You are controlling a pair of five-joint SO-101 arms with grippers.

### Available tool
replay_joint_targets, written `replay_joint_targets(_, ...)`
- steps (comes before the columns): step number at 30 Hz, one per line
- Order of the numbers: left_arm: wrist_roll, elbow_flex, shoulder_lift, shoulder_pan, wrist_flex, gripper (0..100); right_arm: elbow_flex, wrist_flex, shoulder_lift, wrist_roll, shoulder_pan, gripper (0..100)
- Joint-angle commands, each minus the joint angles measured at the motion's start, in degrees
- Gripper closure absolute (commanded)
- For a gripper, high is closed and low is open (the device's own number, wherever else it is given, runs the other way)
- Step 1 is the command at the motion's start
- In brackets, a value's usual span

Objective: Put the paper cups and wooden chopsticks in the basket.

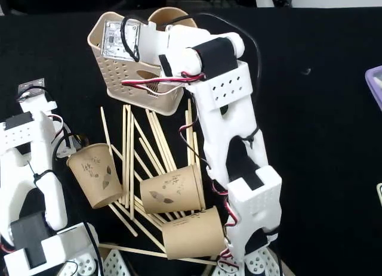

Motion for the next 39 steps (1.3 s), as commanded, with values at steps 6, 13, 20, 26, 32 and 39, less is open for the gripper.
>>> replay_joint_targets(6, 0.4, -0.4, -2.2, 0.0, -0.4, 78, -0.7, -6.8, -0.2, -8.5, 1.3, 77.9)
replay_joint_targets(13, 0.4, -0.4, -2.2, 0.0, -0.4, 78, -0.7, -17.3, 1.6, -21.5, 1.5, 78.4)
replay_joint_targets(20, 0.4, -0.4, -2.2, 0.5, -0.4, 78, -6.7, -9.1, -3.8, -28.8, 1.2, 79.4)
replay_joint_targets(26, 0.2, -1.2, -2.3, 0.5, -0.4, 78, -11.0, 2.0, -6.4, -29.3, 1.8, 79.4)
replay_joint_targets(32, -0.1, -7.9, -2.3, 0.0, 6.5, 78, 0.0, 2.1, -15.6, -31.5, 5.8, 79.7)
replay_joint_targets(39, -8.4, -15.1, -1.9, 4.2, 11.8, 78, 37.9, 0.9, -39.1, -33.8, 11.3, 79.4)
